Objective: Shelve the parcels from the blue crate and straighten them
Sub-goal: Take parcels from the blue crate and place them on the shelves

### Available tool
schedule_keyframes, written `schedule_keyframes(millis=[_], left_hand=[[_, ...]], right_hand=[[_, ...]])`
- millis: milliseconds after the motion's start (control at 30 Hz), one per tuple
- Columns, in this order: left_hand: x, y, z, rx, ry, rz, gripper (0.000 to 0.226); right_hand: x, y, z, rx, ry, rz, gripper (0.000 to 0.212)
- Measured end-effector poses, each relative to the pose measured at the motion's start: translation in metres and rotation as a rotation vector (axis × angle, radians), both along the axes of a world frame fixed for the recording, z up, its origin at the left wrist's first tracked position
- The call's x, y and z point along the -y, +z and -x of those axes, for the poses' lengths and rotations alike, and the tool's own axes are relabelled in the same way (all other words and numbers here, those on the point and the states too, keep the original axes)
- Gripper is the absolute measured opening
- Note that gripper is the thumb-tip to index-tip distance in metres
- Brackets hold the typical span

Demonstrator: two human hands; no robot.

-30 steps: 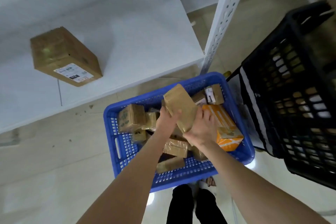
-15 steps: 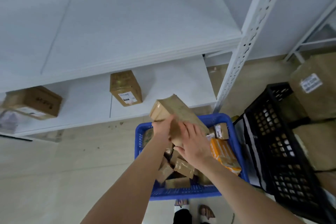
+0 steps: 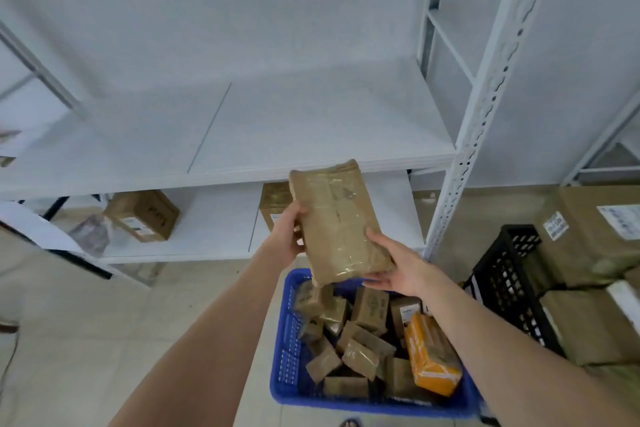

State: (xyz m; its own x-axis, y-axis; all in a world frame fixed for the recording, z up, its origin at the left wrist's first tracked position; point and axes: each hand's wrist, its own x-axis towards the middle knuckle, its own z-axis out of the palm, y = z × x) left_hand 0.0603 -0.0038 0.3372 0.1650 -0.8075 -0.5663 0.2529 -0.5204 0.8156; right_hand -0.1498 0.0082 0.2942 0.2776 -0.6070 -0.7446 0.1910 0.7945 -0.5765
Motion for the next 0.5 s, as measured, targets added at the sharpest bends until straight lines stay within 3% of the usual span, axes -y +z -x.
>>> schedule_keyframes(millis=[100,200,300,400,500], left_hand=[[-0.002,0.014,0.001,0.147,0.04,0.043,0.024],[-0.002,0.018,0.007,0.425,-0.006,0.112,0.053],[-0.006,0.026,0.024,0.343,-0.066,0.111,0.075],[-0.003,0.032,0.028,0.155,0.007,0.079,0.073],[0.005,0.034,0.02,0.221,-0.022,0.096,0.092]], right_hand=[[-0.001,0.018,-0.014,-0.043,-0.012,0.149,0.068],[0.002,0.031,-0.034,-0.377,-0.094,0.395,0.082],[0.002,0.039,-0.055,-0.599,-0.047,0.612,0.088],[-0.008,0.045,-0.067,-0.624,0.047,0.741,0.048],[-0.013,0.051,-0.067,-0.584,0.069,0.847,0.021]])
